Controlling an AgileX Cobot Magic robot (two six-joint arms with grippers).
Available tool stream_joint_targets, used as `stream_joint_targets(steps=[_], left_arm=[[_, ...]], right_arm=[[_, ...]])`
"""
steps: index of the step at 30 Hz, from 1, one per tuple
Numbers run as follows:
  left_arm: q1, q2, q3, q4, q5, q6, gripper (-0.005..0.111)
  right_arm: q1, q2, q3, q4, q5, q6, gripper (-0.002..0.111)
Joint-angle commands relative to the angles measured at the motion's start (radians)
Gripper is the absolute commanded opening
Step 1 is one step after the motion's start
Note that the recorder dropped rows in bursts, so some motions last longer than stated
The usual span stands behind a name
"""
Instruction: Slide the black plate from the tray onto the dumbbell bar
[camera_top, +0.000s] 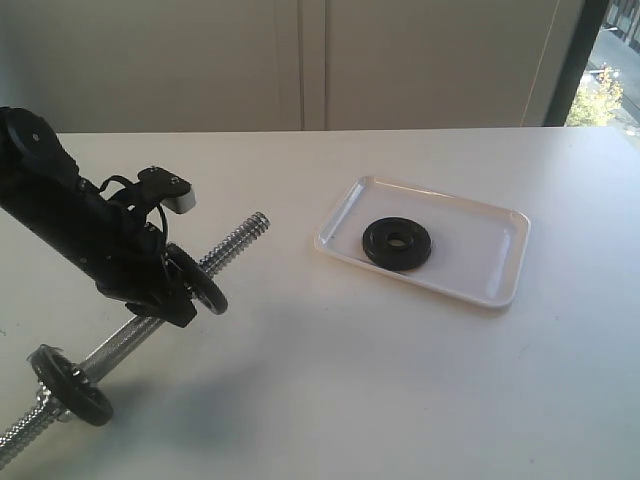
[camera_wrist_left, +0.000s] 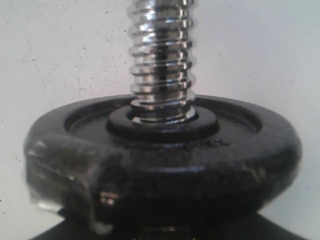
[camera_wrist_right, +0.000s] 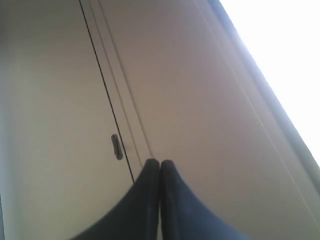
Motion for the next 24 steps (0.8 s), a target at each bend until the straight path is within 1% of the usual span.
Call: stream_joint_targets(steps=[1,4,8,11,14,19,21,24], left_arm=[[-0.005,-0.03,-0.016,-0.08,0.006,0.0,0.0],[-0.005,-0.03,-0.016,-0.08,0.006,0.0,0.0],[-0.005,-0.03,-0.016,-0.08,0.006,0.0,0.0],[-0.005,-0.03,-0.016,-0.08,0.006,0.0,0.0],[-0.005,-0.03,-0.016,-0.08,0.006,0.0,0.0],[-0.005,-0.03,-0.016,-0.08,0.006,0.0,0.0],[-0.005,-0.03,-0.016,-0.08,0.006,0.0,0.0],[-0.005,-0.03,-0.016,-0.08,0.006,0.0,0.0]], right_arm=[[0.002,-0.004,-0.02,0.015,0.189,0.022,0.0],[0.002,0.046,-0.099,0.022,0.38,0.014,0.0],[0.002,0.202,-0.225,-0.051,0.53,-0.015,0.0],[0.012,0.371,-0.36,-0.138,0.693,-0.068,0.0],[0.034,0.557,-0.522,-0.14,0.92,-0.18,0.0],[0.079,0.863,-0.775,-0.129,1.235,-0.267,0.0],[0.103,0.99,-0.858,-0.127,1.305,-0.305,0.0],[0.151,1.142,-0.966,-0.127,1.332,-0.339,0.0]])
